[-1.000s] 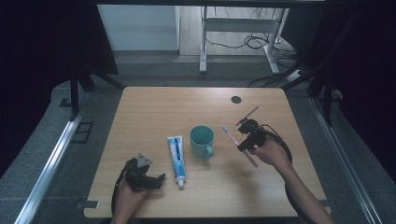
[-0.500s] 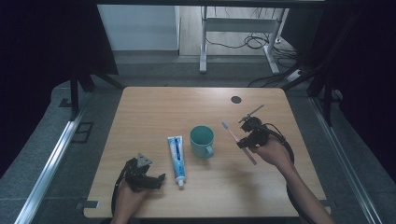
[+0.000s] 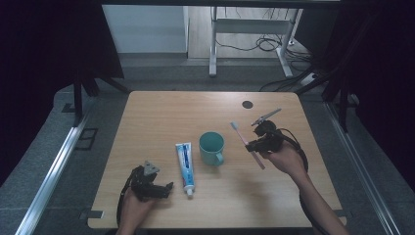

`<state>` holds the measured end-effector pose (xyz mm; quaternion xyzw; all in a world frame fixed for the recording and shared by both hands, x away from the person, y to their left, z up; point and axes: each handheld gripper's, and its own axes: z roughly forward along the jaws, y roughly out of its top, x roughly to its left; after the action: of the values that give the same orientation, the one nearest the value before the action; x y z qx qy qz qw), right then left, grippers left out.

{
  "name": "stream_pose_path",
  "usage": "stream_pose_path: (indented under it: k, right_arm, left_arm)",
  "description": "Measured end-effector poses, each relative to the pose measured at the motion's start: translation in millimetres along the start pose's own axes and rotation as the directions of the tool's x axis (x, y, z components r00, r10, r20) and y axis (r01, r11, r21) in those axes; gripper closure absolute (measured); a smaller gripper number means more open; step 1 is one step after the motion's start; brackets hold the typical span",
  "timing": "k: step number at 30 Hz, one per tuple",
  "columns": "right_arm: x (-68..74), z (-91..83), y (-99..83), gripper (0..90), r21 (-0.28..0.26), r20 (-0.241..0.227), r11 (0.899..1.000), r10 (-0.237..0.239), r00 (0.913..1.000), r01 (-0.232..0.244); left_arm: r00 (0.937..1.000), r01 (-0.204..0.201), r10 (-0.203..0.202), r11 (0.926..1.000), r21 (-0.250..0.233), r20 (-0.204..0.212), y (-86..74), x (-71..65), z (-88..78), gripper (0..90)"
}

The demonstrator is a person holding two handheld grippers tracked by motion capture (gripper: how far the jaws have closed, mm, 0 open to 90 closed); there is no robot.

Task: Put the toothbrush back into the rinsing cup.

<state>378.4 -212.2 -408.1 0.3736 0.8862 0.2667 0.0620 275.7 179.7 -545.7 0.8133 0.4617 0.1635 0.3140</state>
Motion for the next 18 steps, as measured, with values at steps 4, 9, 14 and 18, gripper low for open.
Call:
stream_pose_path:
  k: [4, 9, 14, 18]
  right_arm:
    - [1.6, -3.1, 1.6, 78.9, -0.036, -0.007, 0.999, -0.002, 1.0000, 0.002]
    - [4.3, -5.7, 4.5, 78.9, -0.076, -0.016, 0.997, -0.014, 0.9998, 0.013]
    - [8.7, -7.4, 8.8, 78.9, -0.115, -0.023, 0.993, -0.021, 0.9995, 0.018]
    - [12.7, -8.3, 13.1, 78.9, -0.147, -0.029, 0.989, -0.029, 0.9992, 0.024]
  left_arm:
    - [1.0000, 0.000, 0.000, 1.0000, 0.000, 0.000, 0.0, 0.0, 0.0, 0.0]
    - [1.0000, 0.000, 0.000, 1.0000, 0.000, 0.000, 0.0, 0.0, 0.0, 0.0]
    - [1.0000, 0.000, 0.000, 1.0000, 0.000, 0.000, 0.0, 0.0, 0.0, 0.0]
    - [1.0000, 0.001, -0.001, 1.0000, 0.000, 0.000, 0.0, 0.0, 0.0, 0.0]
